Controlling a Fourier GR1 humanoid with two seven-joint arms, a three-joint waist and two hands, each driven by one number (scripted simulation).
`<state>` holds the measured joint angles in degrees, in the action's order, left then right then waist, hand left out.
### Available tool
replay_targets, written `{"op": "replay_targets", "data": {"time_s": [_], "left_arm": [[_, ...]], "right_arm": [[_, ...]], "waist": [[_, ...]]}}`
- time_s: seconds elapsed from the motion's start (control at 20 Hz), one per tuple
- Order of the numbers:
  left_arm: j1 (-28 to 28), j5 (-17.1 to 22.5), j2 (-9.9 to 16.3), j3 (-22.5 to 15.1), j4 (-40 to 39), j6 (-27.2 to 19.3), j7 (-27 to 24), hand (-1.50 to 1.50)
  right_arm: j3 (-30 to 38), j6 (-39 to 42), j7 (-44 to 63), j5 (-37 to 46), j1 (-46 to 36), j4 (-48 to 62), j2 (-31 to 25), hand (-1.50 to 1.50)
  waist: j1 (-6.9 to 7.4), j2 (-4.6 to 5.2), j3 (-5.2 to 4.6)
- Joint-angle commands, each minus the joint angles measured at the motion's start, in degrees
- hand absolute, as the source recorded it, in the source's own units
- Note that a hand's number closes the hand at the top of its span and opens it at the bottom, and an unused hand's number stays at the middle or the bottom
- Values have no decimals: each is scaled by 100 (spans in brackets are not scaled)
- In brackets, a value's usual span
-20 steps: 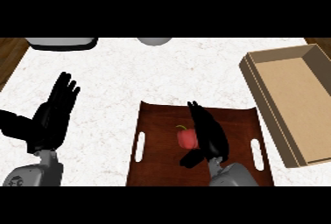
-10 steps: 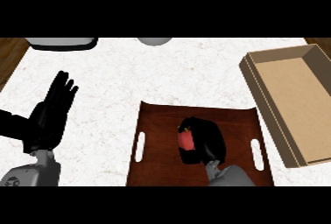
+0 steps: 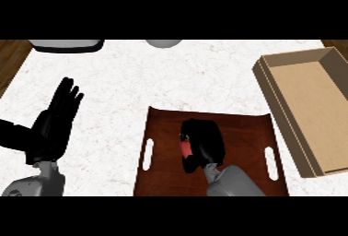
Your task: Pick the bell pepper from the tray and place it in the cardboard box
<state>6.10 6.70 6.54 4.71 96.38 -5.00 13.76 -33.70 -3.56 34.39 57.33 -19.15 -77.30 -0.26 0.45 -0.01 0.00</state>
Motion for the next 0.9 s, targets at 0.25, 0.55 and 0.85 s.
{"op": "replay_targets", "data": {"time_s": [0.25, 0.55, 0.85], "left_arm": [[-133, -319, -250, -245, -120, -146, -322, 0], [-234, -30, -57, -27, -57, 113, -180, 0], [210, -116, -146, -90, 0, -148, 150, 0]], "right_arm": [[-641, 356, 639, -53, -1441, 348, 25, 150], [-1014, 1380, 1429, 54, -1759, -1141, 26, 150], [-305, 479, 2254, 312, -2070, -1687, 26, 150]], "waist": [[6, 1, 0], [-11, -20, -2], [-42, -25, 3]]}}
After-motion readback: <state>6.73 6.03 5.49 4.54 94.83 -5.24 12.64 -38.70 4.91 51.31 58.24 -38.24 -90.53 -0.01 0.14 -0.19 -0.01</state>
